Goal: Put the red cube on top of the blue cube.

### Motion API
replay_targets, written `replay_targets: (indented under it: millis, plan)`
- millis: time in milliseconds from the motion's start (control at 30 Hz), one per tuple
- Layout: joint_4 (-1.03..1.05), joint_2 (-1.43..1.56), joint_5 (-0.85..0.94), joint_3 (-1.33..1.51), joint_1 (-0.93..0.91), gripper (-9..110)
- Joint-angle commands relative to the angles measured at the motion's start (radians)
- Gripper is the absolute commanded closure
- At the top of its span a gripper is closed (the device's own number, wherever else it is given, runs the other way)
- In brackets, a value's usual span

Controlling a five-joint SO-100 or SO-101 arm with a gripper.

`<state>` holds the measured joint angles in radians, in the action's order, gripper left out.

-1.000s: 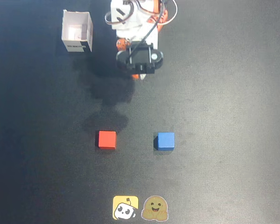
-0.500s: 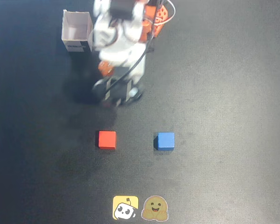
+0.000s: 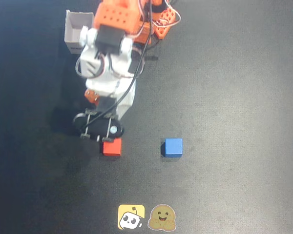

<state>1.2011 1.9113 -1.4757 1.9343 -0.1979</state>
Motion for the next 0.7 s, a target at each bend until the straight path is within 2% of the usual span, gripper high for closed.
replay_targets:
  millis: [0, 667]
  plan:
    - [-0.015, -0.038, -0.009, -0.097, -0.002, 99]
    - [-0.078, -0.253, 0.031, -0.216, -0.031, 96]
